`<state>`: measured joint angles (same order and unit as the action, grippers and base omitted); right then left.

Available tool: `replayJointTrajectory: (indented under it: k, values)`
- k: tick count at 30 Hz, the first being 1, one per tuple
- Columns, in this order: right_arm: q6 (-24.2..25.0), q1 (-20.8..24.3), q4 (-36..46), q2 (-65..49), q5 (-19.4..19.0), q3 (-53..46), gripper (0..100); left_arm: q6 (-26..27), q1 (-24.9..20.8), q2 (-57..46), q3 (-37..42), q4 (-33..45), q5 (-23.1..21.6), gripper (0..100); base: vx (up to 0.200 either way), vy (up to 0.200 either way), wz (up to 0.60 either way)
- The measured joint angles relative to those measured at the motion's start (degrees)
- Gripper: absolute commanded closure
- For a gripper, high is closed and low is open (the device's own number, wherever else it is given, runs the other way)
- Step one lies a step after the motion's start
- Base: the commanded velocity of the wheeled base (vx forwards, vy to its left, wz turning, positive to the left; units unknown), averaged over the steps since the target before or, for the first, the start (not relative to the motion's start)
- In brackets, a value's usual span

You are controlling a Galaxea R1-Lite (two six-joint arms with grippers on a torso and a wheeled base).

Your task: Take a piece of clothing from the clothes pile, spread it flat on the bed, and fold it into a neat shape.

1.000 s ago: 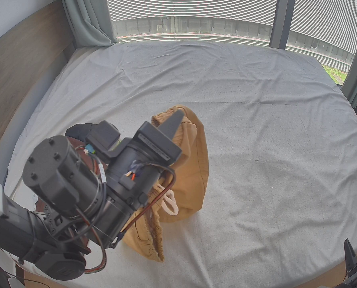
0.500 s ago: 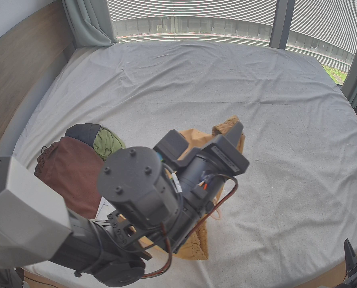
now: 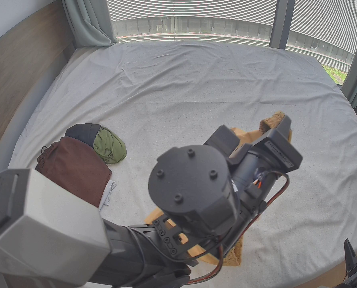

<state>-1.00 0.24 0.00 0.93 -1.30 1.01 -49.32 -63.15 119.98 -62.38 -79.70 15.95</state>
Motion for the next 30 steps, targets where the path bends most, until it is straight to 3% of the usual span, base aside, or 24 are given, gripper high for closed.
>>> replayJointTrajectory:
  k: [17,23,30]
  values:
    - [-0.1,0.0,0.0,0.0,-0.1,0.0,0,-2.0,-7.4,-6.7,-14.3,8.7,-0.6,100,0.0,0.0,0.0]
    - [-0.1,0.0,0.0,0.0,-0.1,0.0,0,-2.5,-4.1,-8.2,-10.3,8.7,-0.6,100,0.0,0.0,0.0]
    - [-0.1,0.0,0.0,0.0,-0.1,0.0,0,-2.8,0.9,-10.2,0.6,6.3,-0.9,100,0.0,0.0,0.0]
